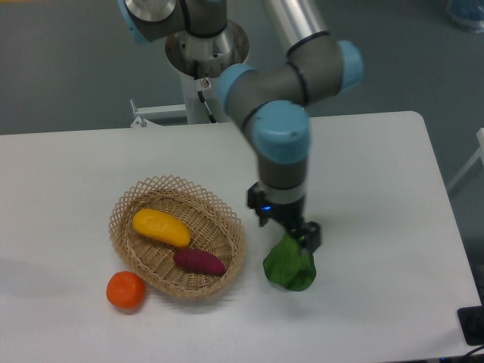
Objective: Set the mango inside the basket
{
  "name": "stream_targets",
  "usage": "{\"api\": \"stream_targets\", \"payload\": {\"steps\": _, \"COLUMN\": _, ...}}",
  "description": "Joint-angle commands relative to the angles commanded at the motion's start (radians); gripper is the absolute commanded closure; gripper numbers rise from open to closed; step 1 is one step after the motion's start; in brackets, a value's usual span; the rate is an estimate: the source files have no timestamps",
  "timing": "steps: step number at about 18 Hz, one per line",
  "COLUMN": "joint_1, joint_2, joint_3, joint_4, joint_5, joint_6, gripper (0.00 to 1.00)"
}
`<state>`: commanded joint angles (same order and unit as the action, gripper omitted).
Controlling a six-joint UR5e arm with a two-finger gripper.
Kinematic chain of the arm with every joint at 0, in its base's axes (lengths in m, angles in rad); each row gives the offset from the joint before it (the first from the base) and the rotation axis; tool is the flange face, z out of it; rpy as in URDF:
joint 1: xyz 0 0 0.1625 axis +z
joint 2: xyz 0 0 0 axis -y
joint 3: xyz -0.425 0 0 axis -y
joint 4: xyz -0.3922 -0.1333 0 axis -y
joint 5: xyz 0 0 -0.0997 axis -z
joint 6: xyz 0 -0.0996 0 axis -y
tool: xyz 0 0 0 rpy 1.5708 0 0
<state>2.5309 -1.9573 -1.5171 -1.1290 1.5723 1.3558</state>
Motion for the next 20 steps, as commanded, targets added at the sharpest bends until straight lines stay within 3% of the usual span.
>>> {"api": "stream_targets", "payload": {"steps": 6, "joint_1": 0.092, "joint_2": -0.035, "joint_3": 0.012, "joint_4": 0.024, "joint_5": -0.003, "joint_6": 0.181, "gripper": 0.0}}
{"api": "stream_targets", "payload": {"steps": 15, "joint_1": 0.167, "joint_2": -0.064, "joint_3": 0.04, "joint_4": 0.031, "joint_5": -0.009, "joint_6": 0.25, "gripper": 0.0}}
{"api": "stream_targets", "payload": {"steps": 20, "joint_1": 0.173, "joint_2": -0.068, "joint_3": 0.037, "joint_4": 0.032, "joint_5": -0.008, "joint_6": 0.269, "gripper": 0.0}}
